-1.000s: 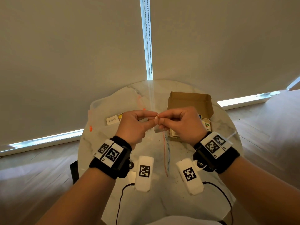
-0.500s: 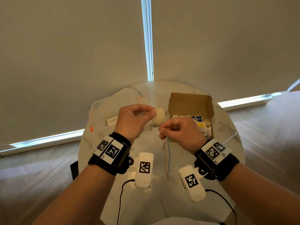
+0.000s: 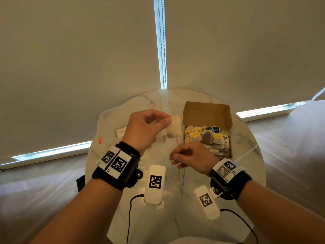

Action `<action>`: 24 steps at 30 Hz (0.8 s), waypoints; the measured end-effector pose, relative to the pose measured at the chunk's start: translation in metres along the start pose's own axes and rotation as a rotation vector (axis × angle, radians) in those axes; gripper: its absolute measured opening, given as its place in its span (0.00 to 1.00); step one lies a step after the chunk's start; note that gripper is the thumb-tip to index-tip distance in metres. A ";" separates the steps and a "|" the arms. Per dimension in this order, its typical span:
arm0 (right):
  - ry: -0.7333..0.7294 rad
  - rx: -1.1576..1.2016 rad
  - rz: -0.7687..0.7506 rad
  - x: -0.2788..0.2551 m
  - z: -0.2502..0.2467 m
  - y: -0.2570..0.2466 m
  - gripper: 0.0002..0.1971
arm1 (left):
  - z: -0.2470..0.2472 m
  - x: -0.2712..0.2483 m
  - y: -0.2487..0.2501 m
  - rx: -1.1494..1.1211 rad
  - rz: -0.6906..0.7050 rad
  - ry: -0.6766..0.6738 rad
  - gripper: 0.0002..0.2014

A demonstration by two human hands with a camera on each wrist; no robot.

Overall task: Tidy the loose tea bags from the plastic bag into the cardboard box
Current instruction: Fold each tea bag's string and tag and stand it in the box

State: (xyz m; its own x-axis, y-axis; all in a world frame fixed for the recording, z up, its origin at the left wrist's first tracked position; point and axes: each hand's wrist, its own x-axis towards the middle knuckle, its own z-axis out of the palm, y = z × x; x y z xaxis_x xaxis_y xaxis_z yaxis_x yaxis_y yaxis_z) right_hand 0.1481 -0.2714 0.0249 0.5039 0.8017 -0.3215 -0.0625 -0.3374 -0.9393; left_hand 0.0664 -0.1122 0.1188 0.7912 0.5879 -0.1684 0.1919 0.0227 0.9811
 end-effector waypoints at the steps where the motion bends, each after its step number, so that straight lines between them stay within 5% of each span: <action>1: -0.008 0.020 0.015 -0.001 0.001 0.000 0.07 | 0.000 0.000 0.001 0.001 -0.001 0.001 0.06; 7: -0.005 -0.009 0.045 -0.001 0.000 0.001 0.15 | 0.000 0.000 0.004 0.010 0.018 -0.003 0.06; 14: 0.142 -0.072 0.026 0.007 -0.006 0.001 0.08 | 0.000 -0.004 0.007 0.002 0.020 -0.033 0.04; 19: 0.298 -0.339 -0.053 0.020 -0.016 -0.010 0.08 | -0.001 -0.008 0.004 0.016 0.025 -0.075 0.02; 24: 0.358 -0.059 -0.071 0.023 -0.024 -0.041 0.06 | -0.001 -0.015 -0.008 0.016 -0.030 -0.136 0.02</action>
State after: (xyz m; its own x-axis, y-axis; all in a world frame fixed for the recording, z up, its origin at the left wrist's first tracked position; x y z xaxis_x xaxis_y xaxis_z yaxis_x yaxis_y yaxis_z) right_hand 0.1829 -0.2505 0.0586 0.7754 0.6042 -0.1837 0.0278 -0.3233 -0.9459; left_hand 0.0525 -0.1203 0.1136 0.8562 0.4719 -0.2103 0.2254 0.0251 0.9739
